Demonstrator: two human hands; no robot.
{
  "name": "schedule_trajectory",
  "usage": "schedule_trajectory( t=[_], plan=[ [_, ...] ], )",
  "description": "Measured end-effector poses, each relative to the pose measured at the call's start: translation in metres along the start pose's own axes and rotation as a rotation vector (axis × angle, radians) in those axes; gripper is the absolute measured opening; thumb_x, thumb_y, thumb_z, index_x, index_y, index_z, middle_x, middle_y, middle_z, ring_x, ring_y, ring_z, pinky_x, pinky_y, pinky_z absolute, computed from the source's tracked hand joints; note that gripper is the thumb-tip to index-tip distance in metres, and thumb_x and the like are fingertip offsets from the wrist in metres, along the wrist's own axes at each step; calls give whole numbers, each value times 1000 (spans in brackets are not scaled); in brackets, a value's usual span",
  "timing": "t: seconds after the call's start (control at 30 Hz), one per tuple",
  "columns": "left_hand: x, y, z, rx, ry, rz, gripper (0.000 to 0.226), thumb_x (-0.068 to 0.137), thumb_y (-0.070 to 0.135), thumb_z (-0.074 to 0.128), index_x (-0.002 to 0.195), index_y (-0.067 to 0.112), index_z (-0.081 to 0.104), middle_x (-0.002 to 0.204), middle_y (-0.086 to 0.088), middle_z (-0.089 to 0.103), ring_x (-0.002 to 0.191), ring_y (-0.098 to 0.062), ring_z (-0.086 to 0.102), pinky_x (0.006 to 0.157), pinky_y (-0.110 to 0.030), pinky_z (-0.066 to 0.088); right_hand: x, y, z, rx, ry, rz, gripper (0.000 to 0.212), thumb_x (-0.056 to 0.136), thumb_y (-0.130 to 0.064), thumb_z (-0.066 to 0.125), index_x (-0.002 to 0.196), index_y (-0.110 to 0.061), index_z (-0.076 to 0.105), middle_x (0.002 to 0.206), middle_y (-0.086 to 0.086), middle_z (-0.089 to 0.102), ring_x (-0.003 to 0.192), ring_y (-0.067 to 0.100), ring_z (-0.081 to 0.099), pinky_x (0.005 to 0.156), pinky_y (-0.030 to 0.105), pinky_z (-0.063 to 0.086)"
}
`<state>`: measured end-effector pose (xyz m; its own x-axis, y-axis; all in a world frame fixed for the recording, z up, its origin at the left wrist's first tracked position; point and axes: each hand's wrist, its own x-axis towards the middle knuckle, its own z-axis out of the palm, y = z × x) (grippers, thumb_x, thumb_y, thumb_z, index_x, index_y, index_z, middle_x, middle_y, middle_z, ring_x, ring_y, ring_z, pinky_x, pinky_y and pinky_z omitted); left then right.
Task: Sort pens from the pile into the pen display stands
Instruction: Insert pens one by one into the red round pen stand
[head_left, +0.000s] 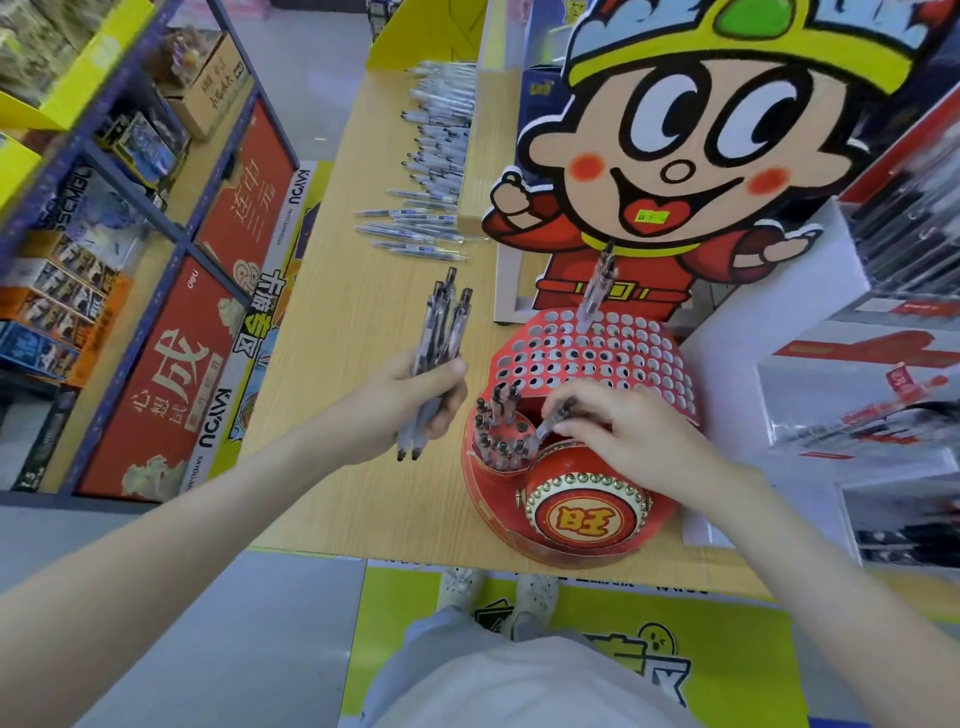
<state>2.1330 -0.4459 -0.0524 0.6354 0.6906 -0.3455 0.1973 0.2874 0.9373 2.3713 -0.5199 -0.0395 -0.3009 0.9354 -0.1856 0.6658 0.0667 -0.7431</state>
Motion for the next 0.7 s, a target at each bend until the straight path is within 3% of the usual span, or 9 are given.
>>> schedule_trajectory(
  t=[0.13,0.2,0.3,0.43,0.5,0.6,0.7],
  plan=[
    [2,-1,1,-37,18,9,31,92,37,46,76,12,54,62,-12,47,48,-15,42,48,-21,39,7,5,-6,-39,-16,4,14,93,-17,56,105,-23,61,102,-11,69,99,0,62,87,19,46],
    [2,-1,2,-37,16,-11,31,91,36,44,86,6,49,58,1,54,47,-10,46,48,-21,39,9,8,-7,-88,-31,-3,14,94,-17,56,105,-24,60,99,-12,68,95,2,61,83,18,45],
    [1,-5,2,-63,2,-30,32,92,37,46,85,5,44,55,2,56,47,-10,47,50,-23,40,10,12,-1,-119,-93,-16,14,92,-15,58,103,-23,61,96,-11,69,90,4,62,80,18,45],
    [2,-11,-1,-122,-31,-38,56,76,59,67,72,11,39,53,2,46,42,-12,43,44,-22,38,15,15,10,-112,-154,6,17,92,-16,57,100,-30,58,95,-9,70,88,12,66,80,38,51],
    [3,-10,-1,-139,-46,-21,63,69,64,71,73,12,37,53,4,44,42,-9,40,42,-19,35,19,14,11,-140,-150,20,17,94,-17,55,104,-30,57,93,-7,70,84,15,65,76,41,51],
    [3,-8,0,-102,-49,-8,58,81,64,58,70,10,40,54,-9,37,43,-12,35,44,-20,34,23,11,12,-195,-189,3,17,94,-14,54,109,-20,59,94,-3,70,86,13,65,77,37,51],
    [2,-3,0,-86,-40,-5,51,94,49,41,76,1,44,63,-21,35,46,-18,33,47,-22,35,22,9,14,-214,-238,-8,19,95,-11,52,112,-17,60,100,-3,71,93,7,64,80,27,49]
  ],
)
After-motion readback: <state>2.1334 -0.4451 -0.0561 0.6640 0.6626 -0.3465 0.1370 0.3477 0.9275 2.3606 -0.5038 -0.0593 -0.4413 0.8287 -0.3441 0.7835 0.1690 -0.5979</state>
